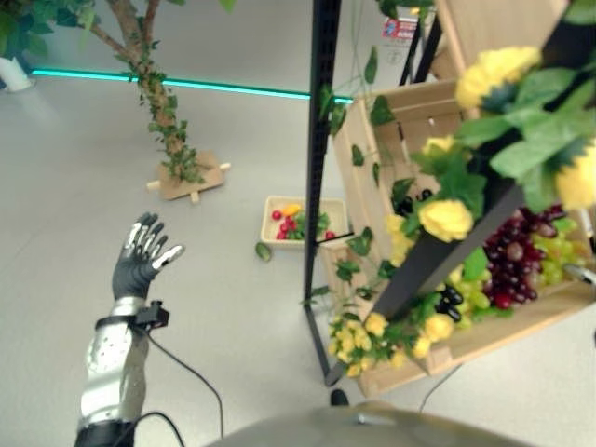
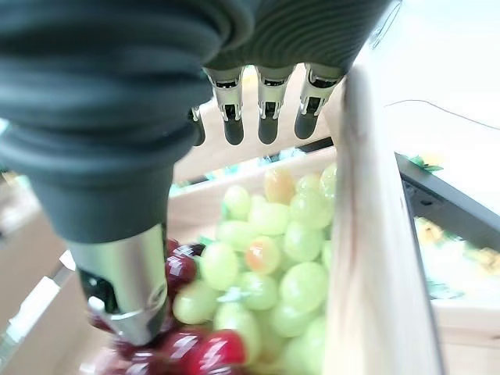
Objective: Pick up the fruits from the basket on one side to the basket on the other side
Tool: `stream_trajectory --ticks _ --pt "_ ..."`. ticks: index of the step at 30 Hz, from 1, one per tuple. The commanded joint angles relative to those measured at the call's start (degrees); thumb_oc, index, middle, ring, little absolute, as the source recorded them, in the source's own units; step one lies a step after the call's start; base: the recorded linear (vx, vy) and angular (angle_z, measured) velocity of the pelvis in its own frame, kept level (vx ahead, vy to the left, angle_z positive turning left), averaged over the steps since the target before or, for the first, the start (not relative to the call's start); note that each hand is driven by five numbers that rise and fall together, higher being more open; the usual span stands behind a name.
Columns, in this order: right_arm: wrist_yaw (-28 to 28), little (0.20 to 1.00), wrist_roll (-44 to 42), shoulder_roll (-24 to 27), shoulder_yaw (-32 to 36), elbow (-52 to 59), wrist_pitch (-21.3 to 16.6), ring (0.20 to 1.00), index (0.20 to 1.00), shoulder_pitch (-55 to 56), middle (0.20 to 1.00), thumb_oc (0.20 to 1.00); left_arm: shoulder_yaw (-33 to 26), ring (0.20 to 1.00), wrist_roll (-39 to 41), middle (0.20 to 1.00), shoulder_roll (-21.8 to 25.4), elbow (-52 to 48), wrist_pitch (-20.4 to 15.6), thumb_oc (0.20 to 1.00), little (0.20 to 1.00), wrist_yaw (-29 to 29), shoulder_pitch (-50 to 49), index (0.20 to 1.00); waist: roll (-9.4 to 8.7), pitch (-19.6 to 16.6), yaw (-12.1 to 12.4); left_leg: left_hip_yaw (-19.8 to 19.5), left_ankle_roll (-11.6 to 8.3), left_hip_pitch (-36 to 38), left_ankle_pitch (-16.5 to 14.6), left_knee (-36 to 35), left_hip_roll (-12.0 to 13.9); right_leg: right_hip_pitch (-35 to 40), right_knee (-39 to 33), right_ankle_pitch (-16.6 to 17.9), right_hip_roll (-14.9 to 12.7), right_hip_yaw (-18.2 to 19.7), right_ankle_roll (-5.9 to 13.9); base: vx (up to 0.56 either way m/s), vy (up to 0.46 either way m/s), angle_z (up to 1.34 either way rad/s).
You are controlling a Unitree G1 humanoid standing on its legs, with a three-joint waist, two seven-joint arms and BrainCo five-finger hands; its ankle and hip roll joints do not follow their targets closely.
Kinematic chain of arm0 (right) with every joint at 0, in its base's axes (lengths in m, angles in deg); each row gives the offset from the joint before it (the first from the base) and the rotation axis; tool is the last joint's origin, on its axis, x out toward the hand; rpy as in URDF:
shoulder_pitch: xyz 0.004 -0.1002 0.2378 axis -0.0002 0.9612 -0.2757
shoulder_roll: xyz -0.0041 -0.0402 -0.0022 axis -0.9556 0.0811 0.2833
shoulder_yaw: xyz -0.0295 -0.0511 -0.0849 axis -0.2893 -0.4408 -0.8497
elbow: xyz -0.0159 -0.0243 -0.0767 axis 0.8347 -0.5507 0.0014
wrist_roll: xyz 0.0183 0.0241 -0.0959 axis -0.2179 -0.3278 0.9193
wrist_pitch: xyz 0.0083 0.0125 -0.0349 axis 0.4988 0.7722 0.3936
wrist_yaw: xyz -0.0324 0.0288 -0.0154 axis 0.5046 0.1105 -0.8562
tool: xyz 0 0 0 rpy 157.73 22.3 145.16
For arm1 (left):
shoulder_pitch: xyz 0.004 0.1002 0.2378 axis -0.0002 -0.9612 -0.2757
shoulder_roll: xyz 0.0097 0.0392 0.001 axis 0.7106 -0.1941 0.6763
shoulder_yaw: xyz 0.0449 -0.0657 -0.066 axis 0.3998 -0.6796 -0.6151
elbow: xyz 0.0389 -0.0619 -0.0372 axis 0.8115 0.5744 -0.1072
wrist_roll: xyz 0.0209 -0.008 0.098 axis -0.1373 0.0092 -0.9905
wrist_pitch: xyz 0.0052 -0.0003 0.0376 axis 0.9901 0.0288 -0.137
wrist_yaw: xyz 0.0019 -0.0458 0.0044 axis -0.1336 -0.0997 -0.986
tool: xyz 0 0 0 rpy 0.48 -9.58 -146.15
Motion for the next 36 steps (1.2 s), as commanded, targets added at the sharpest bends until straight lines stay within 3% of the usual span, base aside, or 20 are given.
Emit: stream_trajectory --ticks 1,7,11,24,28,36 --pt "-0.1 1.0 -3.1 -3.6 -4.4 -6.4 0.2 1.0 1.0 1.7 1.0 1.0 -2.6 1.0 -0.9 1.0 1.0 1.0 -4.7 1.0 1.0 -1.1 2.7 1.0 0.18 0.1 -2.1 0.6 2.82 -1.9 -5.7 4.2 -2.2 -2.3 7.1 -6.3 -1.4 0.7 4.75 -0.02 0.04 -0.19" --pt "-0.1 1.0 -6.3 -10.3 -8.4 -11.1 -1.8 1.0 1.0 3.3 1.0 1.0 -2.1 1.0 -1.5 1.0 0.3 2.2 -5.7 1.0 1.0 -2.2 2.6 1.0 0.72 0.6 -3.4 2.4 3.05 -1.6 -5.7 4.0 -2.6 -3.3 7.3 -5.6 -1.2 2.2 5.18 -0.02 0.04 -0.17" --pt "-0.2 1.0 -5.2 -12.0 -11.3 -14.9 -2.4 1.0 1.0 4.4 1.0 1.0 -2.3 1.0 -1.4 1.0 -0.2 2.2 -6.3 1.0 1.0 -2.7 2.0 1.0 1.12 1.0 -3.9 3.2 3.1 -1.5 -5.6 3.9 -2.7 -3.7 7.5 -5.3 -1.1 2.9 5.42 -0.03 0.041 -0.14" --pt "1.2 1.0 5.3 -9.4 -21.2 -17.7 -0.4 1.0 1.0 7.0 1.0 1.0 -1.9 1.0 -2.2 1.0 0.1 1.4 -6.8 1.0 1.0 -3.8 0.9 1.0 0.93 2.6 -4.7 4.6 3.03 -1.7 -5.2 3.9 -3.0 -4.9 8.1 -4.7 -1.3 3.8 5.82 -0.01 0.015 -0.06" --pt "-0.2 1.0 4.8 -9.8 -21.2 -21.4 -0.1 1.0 1.0 6.5 1.0 1.0 -1.4 1.0 -2.2 1.0 0.1 1.0 -6.7 1.0 1.0 -4.1 1.0 1.0 0.9 2.9 -4.5 4.6 3.06 -1.9 -5.2 3.9 -3.1 -5.0 8.2 -4.6 -1.4 3.8 5.89 0.0 0.0 0.0" --pt "-1.7 1.0 -5.0 -13.4 -16.5 -26.9 -0.5 1.0 1.0 4.5 1.0 1.0 -1.5 1.0 -1.9 1.0 -0.5 1.0 -6.6 1.0 1.0 -4.1 0.4 1.0 1.35 3.2 -4.1 4.1 3.17 -1.7 -5.4 3.8 -3.2 -4.7 8.1 -4.9 -1.5 3.2 5.81 0.0 0.0 0.0"
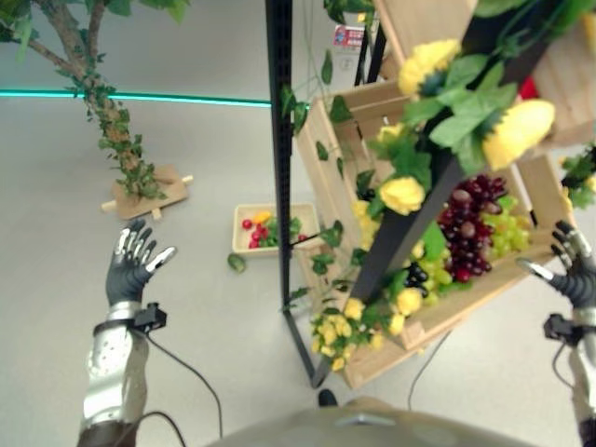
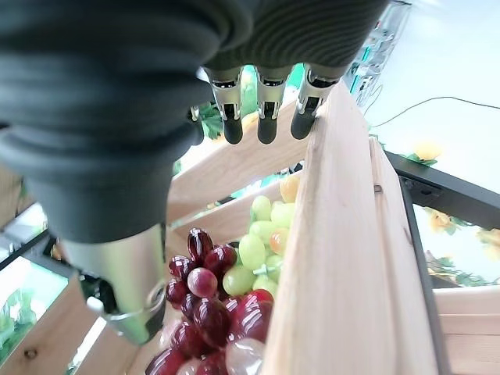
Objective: Pick up the fruits from the basket on one side to the basket on the other side
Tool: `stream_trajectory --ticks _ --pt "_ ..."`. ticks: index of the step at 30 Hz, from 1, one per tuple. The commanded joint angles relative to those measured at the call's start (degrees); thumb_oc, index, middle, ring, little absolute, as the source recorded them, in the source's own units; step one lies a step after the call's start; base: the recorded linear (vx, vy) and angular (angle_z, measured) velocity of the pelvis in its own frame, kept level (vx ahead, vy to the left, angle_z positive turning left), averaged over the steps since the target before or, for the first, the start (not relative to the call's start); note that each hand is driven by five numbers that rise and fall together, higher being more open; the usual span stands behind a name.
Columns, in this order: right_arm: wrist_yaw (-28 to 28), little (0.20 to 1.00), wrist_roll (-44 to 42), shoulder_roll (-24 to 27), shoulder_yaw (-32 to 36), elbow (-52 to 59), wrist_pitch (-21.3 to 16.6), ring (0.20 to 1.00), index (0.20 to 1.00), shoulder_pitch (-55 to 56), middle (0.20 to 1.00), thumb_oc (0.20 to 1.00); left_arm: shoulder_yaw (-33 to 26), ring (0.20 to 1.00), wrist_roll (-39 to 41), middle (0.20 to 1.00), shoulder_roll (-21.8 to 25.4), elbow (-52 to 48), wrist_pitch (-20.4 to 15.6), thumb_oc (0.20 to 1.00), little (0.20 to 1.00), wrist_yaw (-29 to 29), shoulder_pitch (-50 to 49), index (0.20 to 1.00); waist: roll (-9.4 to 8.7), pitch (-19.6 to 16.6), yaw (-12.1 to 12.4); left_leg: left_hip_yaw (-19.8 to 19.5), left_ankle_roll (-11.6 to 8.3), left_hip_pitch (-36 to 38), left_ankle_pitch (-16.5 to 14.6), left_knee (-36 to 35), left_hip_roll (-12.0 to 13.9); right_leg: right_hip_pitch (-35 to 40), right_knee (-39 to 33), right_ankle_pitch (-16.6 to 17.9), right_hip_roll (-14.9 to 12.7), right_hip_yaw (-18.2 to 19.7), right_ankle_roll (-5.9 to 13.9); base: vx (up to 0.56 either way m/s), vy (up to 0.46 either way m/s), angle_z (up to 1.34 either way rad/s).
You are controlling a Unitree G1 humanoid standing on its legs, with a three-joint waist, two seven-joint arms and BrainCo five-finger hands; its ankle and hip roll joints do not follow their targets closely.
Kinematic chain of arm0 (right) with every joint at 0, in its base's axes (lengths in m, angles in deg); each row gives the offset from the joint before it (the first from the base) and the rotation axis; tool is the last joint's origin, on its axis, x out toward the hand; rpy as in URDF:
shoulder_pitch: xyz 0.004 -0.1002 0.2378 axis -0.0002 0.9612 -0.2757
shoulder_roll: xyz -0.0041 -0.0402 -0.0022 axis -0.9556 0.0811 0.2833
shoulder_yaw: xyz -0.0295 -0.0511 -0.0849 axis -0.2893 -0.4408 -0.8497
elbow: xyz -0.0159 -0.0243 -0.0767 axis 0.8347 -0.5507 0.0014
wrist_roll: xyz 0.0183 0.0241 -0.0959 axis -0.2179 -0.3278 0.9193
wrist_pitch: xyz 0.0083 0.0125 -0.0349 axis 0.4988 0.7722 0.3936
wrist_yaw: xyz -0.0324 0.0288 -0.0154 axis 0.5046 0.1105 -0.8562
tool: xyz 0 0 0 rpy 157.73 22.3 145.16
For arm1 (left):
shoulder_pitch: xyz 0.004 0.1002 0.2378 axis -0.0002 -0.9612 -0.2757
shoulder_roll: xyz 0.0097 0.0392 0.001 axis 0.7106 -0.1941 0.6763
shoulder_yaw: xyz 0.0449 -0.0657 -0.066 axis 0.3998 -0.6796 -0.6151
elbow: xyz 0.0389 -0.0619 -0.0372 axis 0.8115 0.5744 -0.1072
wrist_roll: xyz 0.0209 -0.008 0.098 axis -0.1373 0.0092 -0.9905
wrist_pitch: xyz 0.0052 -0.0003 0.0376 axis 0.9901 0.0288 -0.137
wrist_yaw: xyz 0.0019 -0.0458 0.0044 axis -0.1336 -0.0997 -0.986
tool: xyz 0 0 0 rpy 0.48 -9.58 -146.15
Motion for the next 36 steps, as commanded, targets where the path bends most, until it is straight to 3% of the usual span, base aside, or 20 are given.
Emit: stream_trajectory --ticks 1,10,17,36 --pt "1.6 1.0 -2.9 -7.5 -6.9 -19.1 10.8 1.0 1.0 9.2 1.0 1.0 -1.8 1.0 -1.2 1.0 -0.3 -1.3 -3.8 1.0 1.0 0.1 0.2 1.0 3.19 3.4 -2.0 -0.7 3.2 -2.5 -5.2 4.1 -3.0 -1.6 4.7 -4.7 -2.4 -1.0 5.61 0.04 0.016 0.01" --pt "-0.4 1.0 -6.8 -5.3 3.4 3.8 6.3 1.0 1.0 7.0 1.0 1.0 -2.2 1.0 -0.9 1.0 -0.4 0.4 -3.8 1.0 1.0 0.5 0.5 1.0 3.15 2.2 -1.9 -1.3 3.36 -2.2 -5.5 3.8 -3.1 -1.1 4.3 -5.0 -2.6 -1.6 5.65 0.03 0.004 0.0" --pt "-1.5 1.0 -7.9 -6.7 5.5 17.6 4.3 1.0 1.0 2.9 1.0 1.0 -0.5 1.0 -0.9 1.0 -0.6 0.0 -3.6 1.0 1.0 0.2 2.1 1.0 2.76 1.7 -0.8 -2.0 3.46 -2.2 -5.6 3.4 -3.0 -0.8 3.9 -5.2 -2.6 -2.1 5.57 0.01 -0.002 0.0" --pt "0.4 1.0 -7.9 -8.8 3.7 26.9 4.0 1.0 1.0 2.5 1.0 1.0 -0.1 1.0 -2.0 1.0 -1.3 -0.8 -4.0 1.0 1.0 -0.3 2.2 1.0 2.39 1.3 0.1 -2.8 3.46 -2.1 -5.5 2.8 -2.9 0.0 2.8 -5.4 -2.5 -2.8 5.2 0.0 0.0 0.0"
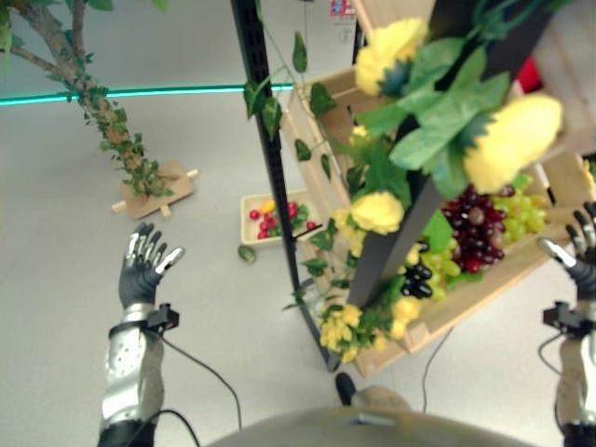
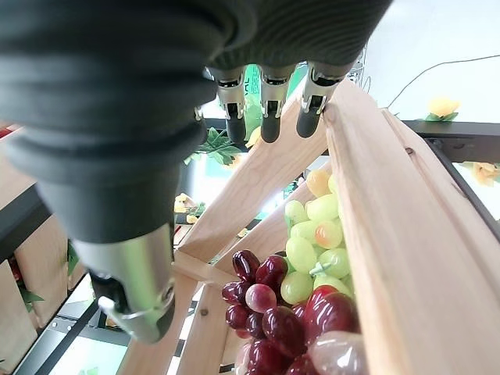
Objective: Pick up the fruits from the basket on one side to the basket on the other side
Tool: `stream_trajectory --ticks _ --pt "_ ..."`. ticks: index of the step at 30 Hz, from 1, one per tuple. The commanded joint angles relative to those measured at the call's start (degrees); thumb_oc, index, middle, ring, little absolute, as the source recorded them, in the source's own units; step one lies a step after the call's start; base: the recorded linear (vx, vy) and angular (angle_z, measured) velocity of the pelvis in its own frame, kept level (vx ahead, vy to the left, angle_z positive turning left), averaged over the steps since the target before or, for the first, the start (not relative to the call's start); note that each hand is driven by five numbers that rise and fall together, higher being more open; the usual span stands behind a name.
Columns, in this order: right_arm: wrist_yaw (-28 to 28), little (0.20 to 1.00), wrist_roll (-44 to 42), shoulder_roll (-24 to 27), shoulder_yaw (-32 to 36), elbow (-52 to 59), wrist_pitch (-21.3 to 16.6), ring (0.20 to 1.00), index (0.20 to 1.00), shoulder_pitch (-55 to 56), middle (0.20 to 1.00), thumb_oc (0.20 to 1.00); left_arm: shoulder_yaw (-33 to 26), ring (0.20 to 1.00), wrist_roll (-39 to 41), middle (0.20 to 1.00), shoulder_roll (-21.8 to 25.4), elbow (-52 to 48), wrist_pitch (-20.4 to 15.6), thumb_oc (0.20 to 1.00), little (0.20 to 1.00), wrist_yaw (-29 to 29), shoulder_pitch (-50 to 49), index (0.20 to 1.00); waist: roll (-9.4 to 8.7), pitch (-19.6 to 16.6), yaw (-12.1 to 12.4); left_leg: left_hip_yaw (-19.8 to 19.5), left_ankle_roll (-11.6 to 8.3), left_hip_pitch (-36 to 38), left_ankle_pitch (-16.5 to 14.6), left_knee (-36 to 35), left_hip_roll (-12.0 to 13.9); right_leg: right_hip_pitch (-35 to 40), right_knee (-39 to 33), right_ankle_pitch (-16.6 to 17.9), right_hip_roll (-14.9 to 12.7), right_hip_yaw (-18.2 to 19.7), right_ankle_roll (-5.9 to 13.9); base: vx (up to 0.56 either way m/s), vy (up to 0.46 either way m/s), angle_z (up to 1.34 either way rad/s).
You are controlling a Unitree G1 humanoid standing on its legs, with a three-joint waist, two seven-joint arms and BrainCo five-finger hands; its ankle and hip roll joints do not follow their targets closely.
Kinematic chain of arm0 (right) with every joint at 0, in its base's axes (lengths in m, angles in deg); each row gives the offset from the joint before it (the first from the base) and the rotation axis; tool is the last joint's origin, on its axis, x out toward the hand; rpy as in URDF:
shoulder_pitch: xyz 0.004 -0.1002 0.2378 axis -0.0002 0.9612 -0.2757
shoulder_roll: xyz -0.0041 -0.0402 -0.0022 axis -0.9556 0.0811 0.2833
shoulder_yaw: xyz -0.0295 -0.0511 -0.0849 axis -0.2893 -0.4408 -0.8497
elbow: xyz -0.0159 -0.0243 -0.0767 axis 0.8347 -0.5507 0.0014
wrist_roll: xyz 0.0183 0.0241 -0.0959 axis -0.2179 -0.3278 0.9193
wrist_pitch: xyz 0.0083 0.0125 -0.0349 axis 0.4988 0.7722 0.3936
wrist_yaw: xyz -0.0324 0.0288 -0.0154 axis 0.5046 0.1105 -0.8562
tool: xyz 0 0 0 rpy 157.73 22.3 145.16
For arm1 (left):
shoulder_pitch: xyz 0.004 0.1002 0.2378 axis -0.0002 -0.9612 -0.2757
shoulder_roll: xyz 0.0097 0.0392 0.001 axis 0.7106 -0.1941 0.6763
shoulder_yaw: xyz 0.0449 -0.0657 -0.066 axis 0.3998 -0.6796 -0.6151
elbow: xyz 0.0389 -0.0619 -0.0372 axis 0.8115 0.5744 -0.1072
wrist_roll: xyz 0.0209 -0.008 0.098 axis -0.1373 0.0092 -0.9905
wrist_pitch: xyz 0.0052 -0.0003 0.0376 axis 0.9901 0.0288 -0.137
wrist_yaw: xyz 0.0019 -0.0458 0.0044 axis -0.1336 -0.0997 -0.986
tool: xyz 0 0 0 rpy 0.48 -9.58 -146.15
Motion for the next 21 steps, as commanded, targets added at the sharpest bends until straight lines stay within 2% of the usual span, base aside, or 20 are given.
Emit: stream_trajectory --ticks 1,8,15,21 --pt "2.0 1.0 -0.4 -2.0 0.1 5.9 -1.1 1.0 1.0 -0.5 1.0 1.0 -0.2 1.0 -2.0 1.0 3.9 -1.2 -3.7 1.0 1.0 -0.1 1.5 1.0 -2.57 -0.3 1.4 -2.5 3.34 -1.2 -5.2 2.6 -3.0 0.1 3.8 -5.4 -2.7 -2.5 5.19 0.0 0.0 0.0" --pt "5.0 1.0 -4.2 -0.9 -0.4 14.6 -1.7 1.0 1.0 -4.5 1.0 1.0 -0.2 1.0 -1.8 1.0 4.3 -1.9 -3.9 1.0 1.0 -0.1 2.3 1.0 -2.87 -0.6 2.3 -3.4 3.27 -1.5 -5.1 2.7 -3.0 0.5 3.5 -5.5 -3.0 -3.3 5.18 0.01 0.0 0.02" --pt "3.9 1.0 -5.7 6.8 -2.0 18.3 -1.7 1.0 1.0 -14.4 1.0 1.0 1.7 1.0 -0.5 1.0 5.9 -3.4 -3.3 1.0 1.0 0.6 3.5 1.0 -4.3 -1.7 4.8 -4.4 3.38 -1.7 -5.3 3.1 -3.3 1.4 2.9 -5.3 -3.4 -4.1 5.26 0.01 -0.008 0.06" --pt "3.3 1.0 -5.8 9.1 -2.4 19.5 -1.7 1.0 1.0 -17.2 1.0 1.0 2.3 1.0 0.0 1.0 6.0 -4.1 -3.0 1.0 1.0 0.9 3.6 1.0 -4.64 -2.0 5.7 -5.0 3.28 -1.7 -5.2 3.0 -3.3 2.0 2.5 -5.3 -3.6 -4.7 5.12 0.01 -0.003 0.08"
